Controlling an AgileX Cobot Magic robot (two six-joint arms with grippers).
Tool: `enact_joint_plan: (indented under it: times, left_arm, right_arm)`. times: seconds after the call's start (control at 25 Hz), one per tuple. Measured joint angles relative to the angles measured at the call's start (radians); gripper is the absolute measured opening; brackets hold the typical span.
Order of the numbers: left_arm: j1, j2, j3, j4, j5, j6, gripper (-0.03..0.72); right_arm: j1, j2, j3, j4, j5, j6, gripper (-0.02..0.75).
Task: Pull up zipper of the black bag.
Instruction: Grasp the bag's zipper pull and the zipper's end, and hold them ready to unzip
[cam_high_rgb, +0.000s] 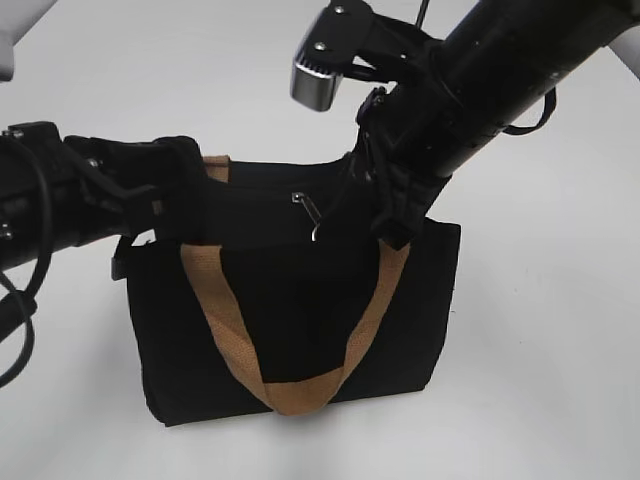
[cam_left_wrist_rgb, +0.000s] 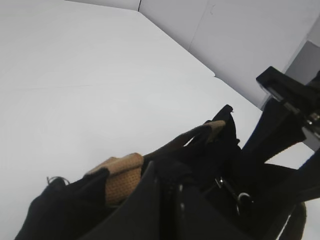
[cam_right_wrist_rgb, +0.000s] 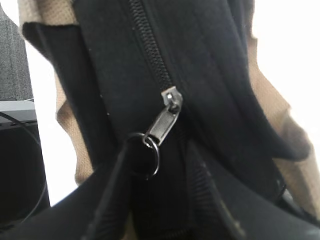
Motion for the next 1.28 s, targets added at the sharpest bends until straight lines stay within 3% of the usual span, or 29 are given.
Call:
enact_joint_plan:
  times: [0.2,0.44,0.72,0.88,1.0,1.16,1.28]
  left_arm:
    - [0.0,0.0,0.0,0.001,0.0,0.0,-0.001]
    - [0.0,0.0,0.0,0.001,0.011,0.0,-0.001]
    - [0.0,-0.007,0.0,0.0,0.042,0.0,-0.001]
    - [0.007,-0.023,0.0,0.0,0.101,0.0,-0.001]
    - [0.039,-0.037,0.0,0.0,0.156,0.0,-0.001]
    - [0.092,-0.063,-0.001,0.004,0.185,0.0,-0.001]
    - [0.105,-0.076,-0.001,0.028,0.19,0.001,0.001]
  right_arm:
    - [0.031,0.042,-0.002,0.001,-0.008,-0.021,0.277]
    - [0.083,0.063,-0.002,-0.089,-0.05,0.024,0.055]
    - [0.09,-0.019,-0.002,-0.368,-0.046,0.264,0.052]
    - [0.089,-0.076,-0.002,-0.454,0.007,0.357,0.004]
    - [0.059,-0.118,-0.002,-0.461,0.046,0.408,-0.001]
    - [-0.056,-0.144,-0.002,-0.46,0.12,0.434,-0.001]
    - [-0.136,-0.146,-0.002,-0.393,0.138,0.452,-0.001]
